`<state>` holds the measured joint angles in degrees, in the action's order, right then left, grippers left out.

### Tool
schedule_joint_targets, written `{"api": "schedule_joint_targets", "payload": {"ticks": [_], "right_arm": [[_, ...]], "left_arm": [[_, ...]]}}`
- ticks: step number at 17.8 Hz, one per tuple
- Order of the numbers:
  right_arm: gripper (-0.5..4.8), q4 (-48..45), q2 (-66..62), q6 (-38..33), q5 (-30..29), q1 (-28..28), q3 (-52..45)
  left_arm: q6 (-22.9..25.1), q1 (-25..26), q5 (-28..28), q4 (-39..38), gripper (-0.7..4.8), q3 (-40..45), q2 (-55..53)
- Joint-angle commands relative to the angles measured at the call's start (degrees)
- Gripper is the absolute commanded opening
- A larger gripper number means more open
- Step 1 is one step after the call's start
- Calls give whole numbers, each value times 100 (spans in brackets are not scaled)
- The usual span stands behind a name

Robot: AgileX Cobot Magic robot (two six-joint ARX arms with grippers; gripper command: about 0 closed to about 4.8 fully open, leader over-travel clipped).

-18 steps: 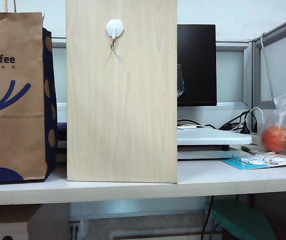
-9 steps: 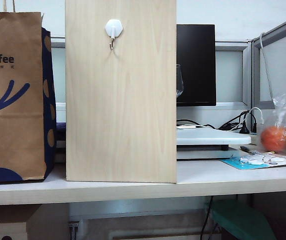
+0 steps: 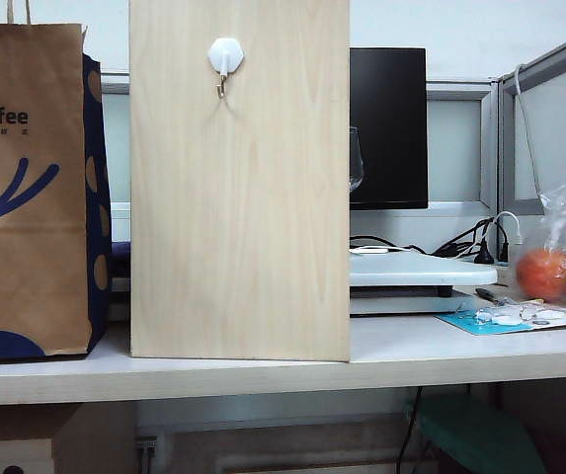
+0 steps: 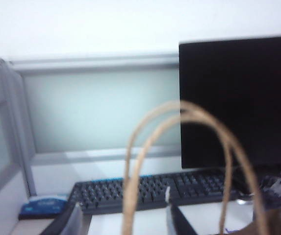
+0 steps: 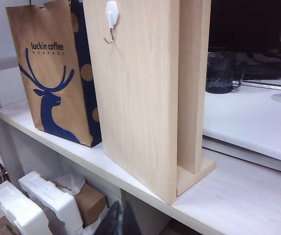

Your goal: Pick up the paper bag and hang it on the hook.

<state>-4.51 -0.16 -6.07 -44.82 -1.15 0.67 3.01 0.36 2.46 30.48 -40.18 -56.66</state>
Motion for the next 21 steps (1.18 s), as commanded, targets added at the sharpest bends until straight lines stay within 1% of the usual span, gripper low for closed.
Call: {"api": "schedule_joint_targets", "payload": {"ticks": [1,2,4,5,7,8,9,10,11,12,13,14,15,17,20,21], "right_arm": [[0,-181,0,-15,-7,-2,-37],[0,-249,0,-15,-9,-2,-37],[0,-426,0,-15,-9,0,-37],[0,-503,0,-15,-9,0,-37],[-1,-592,0,-15,-9,-2,-37],[-1,-592,0,-15,-9,-4,-37],[-1,-590,0,-15,-9,-4,-37],[0,-588,0,-15,-4,-2,-37],[0,-586,0,-15,15,0,-37],[-1,-581,0,-15,28,-2,-37],[0,-581,0,-13,57,-2,-37],[0,-581,0,-13,146,-2,-37],[-1,-584,0,-13,144,0,-37],[-1,-573,0,-13,144,-2,-37],[-1,-564,0,-15,142,-4,-37],[0,-562,0,-15,142,-4,-37]], "left_arm": [[0,7,-46,247,13,-160,-339],[-7,9,-129,109,-8,-221,-420],[-20,4,-131,-149,-6,-273,-348],[-46,-20,-181,-363,-6,-273,-146],[-48,-179,-184,-1364,-6,-273,772],[-188,-184,-186,-1808,-6,-273,1196],[-374,-201,-326,-2179,-6,-273,1622],[-557,-234,-529,-2426,-6,-273,1974],[-946,-341,-857,-2811,-6,-273,2520],[-1130,-422,-1086,-3082,-6,-271,2874],[-1220,-459,-1255,-3233,-6,-271,3067],[-1375,-516,-1561,-3427,-6,-271,3305],[-1434,-581,-1836,-3578,-6,-269,3427],[-1394,-605,-2221,-3742,-6,-256,3438],[-1419,-605,-2715,-3635,-6,-223,3270],[-1427,-608,-2830,-3467,-6,-223,3106]]}}
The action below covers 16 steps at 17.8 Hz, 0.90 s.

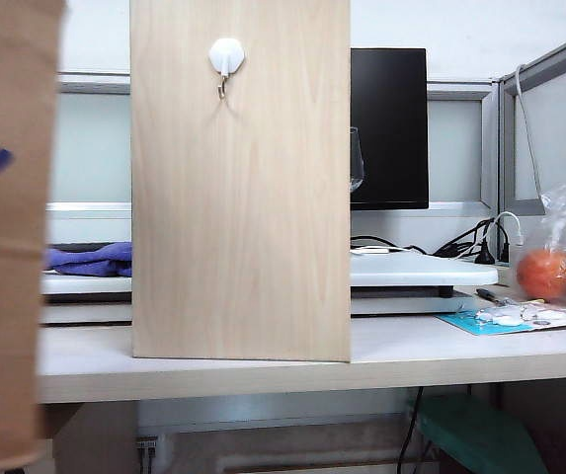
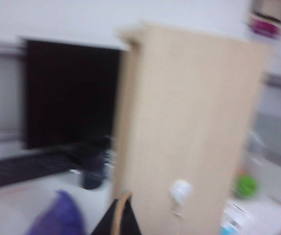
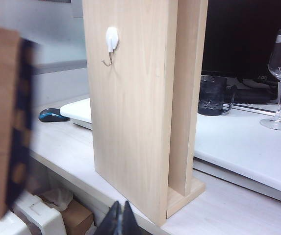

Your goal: Pick up the paper bag and hang it on the hook.

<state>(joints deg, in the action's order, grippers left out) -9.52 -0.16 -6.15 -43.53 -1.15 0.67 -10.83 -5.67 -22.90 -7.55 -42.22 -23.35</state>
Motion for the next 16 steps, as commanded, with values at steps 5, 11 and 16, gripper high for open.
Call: {"api": "schedule_joint_targets", "payload": {"ticks": [5,11,16], "right_arm": [[0,-61,0,-4,15,-4,-37],[-1,-59,0,-4,55,0,-37],[0,-59,0,-7,55,-2,-37]], "left_arm": [[-509,-280,-636,1123,-6,-20,-817],[-129,-2356,262,1803,-6,-22,-2031],[476,-3204,1023,2048,-6,-24,-2885]]}}
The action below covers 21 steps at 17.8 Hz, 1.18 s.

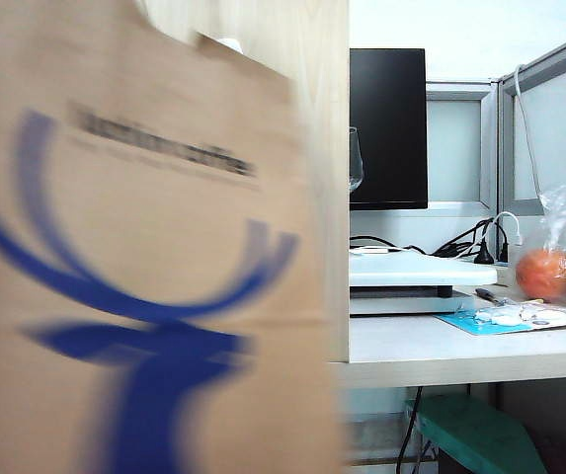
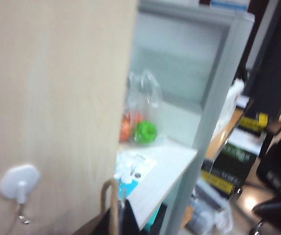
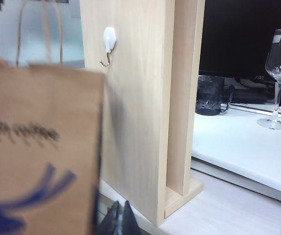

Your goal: Pick up the paper bag and hang it on the hook.

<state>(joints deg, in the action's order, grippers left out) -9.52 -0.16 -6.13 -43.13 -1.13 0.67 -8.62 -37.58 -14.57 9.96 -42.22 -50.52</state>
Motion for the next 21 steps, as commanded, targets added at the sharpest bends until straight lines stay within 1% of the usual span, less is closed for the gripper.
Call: {"api": "schedule_joint_targets", "payload": {"ticks": [1,2,4,6,8,10,13,15,16,18,19,21], "right_arm": [[-1,-61,0,-9,15,-4,-37],[-1,-61,0,-9,13,-4,-37],[-1,-59,0,-7,37,0,-37],[-1,-52,0,-7,105,-2,-37],[-1,-52,0,-7,105,-2,-37],[-1,-48,0,-7,105,-2,-37],[-1,92,0,-7,105,-2,-37],[-1,92,0,-7,107,-2,-37],[-1,92,0,-7,109,-2,-37],[-1,92,0,-7,107,-2,-37],[0,92,0,-7,105,-2,-37],[-1,92,0,-7,105,-2,-37]], "left_arm": [[251,-17,28,417,-6,-31,-269],[214,-20,-442,481,-6,-31,-280],[-4,-33,-761,428,-6,-31,-275],[24,-31,-1016,442,-6,-37,-275],[-72,-31,-1296,435,-6,-46,-275],[-306,-31,-1808,424,-6,-46,-275],[-365,-31,-1906,391,-6,-55,-271],[-356,-22,-2129,378,-6,-61,-273],[-232,15,-2094,345,-6,-61,-273],[109,186,-1589,297,-6,-61,-280],[354,361,-1285,291,-6,-61,-315],[566,852,-839,334,-6,-63,-518]]}}
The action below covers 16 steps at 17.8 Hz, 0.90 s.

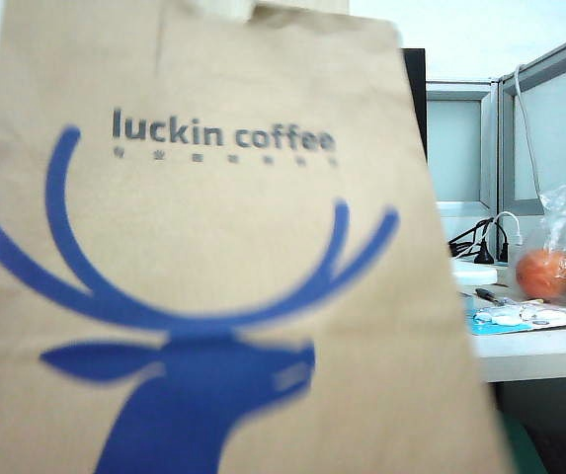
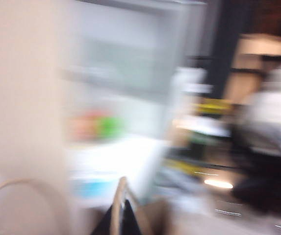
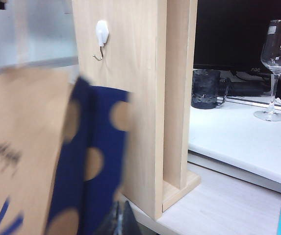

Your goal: Pick up the paper bag and hang it on the hook.

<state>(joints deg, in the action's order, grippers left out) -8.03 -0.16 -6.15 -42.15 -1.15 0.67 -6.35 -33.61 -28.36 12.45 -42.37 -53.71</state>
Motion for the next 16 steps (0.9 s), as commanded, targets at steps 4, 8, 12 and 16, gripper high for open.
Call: {"api": "schedule_joint_targets", "payload": {"ticks": [4,8,12,16], "right_arm": [[-1,-57,0,-2,11,0,-37],[-1,-57,0,-2,157,0,-37],[-1,-57,0,-2,157,0,-37],[-1,-44,0,-2,160,0,-37]], "left_arm": [[229,1128,-129,588,-6,-50,-931],[111,1113,-85,1040,-6,-52,-1580],[133,1119,-83,1412,-6,-57,-1825],[72,1115,-415,1456,-6,-304,-2048]]}}
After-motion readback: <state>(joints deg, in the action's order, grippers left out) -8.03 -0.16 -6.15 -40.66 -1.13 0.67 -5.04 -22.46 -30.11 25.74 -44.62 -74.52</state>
